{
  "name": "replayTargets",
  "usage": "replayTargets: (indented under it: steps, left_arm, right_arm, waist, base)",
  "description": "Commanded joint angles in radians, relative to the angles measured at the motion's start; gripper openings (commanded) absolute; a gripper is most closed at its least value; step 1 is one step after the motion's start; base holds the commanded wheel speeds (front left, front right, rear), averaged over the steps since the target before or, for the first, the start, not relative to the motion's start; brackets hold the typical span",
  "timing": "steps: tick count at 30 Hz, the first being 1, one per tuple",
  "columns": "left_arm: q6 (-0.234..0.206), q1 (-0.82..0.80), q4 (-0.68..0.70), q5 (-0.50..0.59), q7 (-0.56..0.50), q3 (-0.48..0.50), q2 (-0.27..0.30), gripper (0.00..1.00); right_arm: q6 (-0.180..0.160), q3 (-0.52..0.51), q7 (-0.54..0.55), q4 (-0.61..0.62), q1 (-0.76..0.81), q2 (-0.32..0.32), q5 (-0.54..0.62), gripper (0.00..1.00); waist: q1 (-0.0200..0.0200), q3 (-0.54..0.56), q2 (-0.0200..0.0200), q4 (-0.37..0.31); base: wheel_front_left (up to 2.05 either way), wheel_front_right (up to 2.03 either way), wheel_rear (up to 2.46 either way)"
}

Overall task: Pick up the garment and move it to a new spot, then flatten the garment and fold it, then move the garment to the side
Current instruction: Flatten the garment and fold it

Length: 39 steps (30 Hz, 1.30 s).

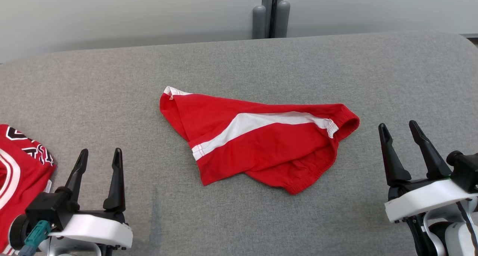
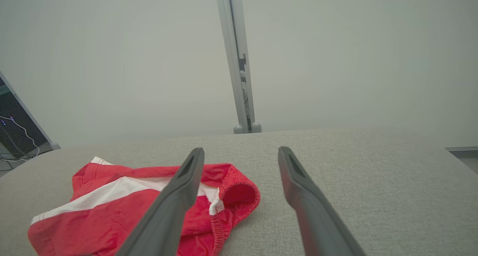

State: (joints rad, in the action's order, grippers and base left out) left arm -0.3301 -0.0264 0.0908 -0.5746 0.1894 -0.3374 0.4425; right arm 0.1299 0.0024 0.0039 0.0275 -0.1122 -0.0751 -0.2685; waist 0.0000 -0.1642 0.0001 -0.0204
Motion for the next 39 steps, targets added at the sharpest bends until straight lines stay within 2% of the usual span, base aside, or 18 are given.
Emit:
replayTargets:
  steps: [1,10,15,22,29,34,39]
  left_arm:
    - [-0.004,0.002,0.006,-0.004,-0.002,0.000,0.005,1.00]
    - [-0.009,-0.015,0.018,0.000,-0.019,-0.009,0.010,1.00]
    - [0.016,-0.073,0.024,0.010,-0.041,-0.032,0.009,1.00]
    - [0.105,-0.221,-0.024,0.020,-0.158,-0.137,-0.006,1.00]
    - [0.201,-0.296,-0.137,-0.015,-0.238,-0.235,-0.062,1.00]
    - [0.244,-0.314,-0.209,-0.038,-0.264,-0.266,-0.086,1.00]
    - [0.263,-0.318,-0.248,-0.061,-0.275,-0.271,-0.090,1.00]
  right_arm:
    - [0.002,-0.005,0.004,0.008,0.011,-0.009,0.007,1.00]
    - [0.002,-0.011,0.008,0.014,0.010,-0.007,0.004,1.00]
    - [0.002,-0.013,0.012,0.018,0.006,-0.006,0.004,1.00]
    - [0.002,0.001,0.011,0.020,-0.017,-0.005,0.001,1.00]
    - [0.002,0.011,0.002,0.006,-0.024,-0.002,-0.003,1.00]
    - [0.002,0.014,-0.006,-0.001,-0.028,0.001,-0.006,1.00]
    - [0.002,0.016,-0.014,-0.009,-0.031,0.004,-0.008,1.00]
  waist:
    - [0.0000,-0.001,-0.0001,0.000]
    - [0.0000,-0.003,-0.0001,0.008]
    - [0.0000,-0.013,-0.0001,0.015]
    - [0.0000,-0.043,-0.0001,0.007]
    - [0.0000,-0.070,-0.0001,-0.016]
    - [0.0000,-0.082,-0.0001,-0.023]
    - [0.0000,-0.089,-0.0001,-0.027]
  base:
    - [0.00,0.00,0.00]
    - [0.00,0.00,0.00]
    - [0.00,0.00,0.00]
    - [0.00,0.00,0.00]
    - [0.00,0.00,0.00]
    - [0.00,0.00,0.00]
    - [0.00,0.00,0.00]
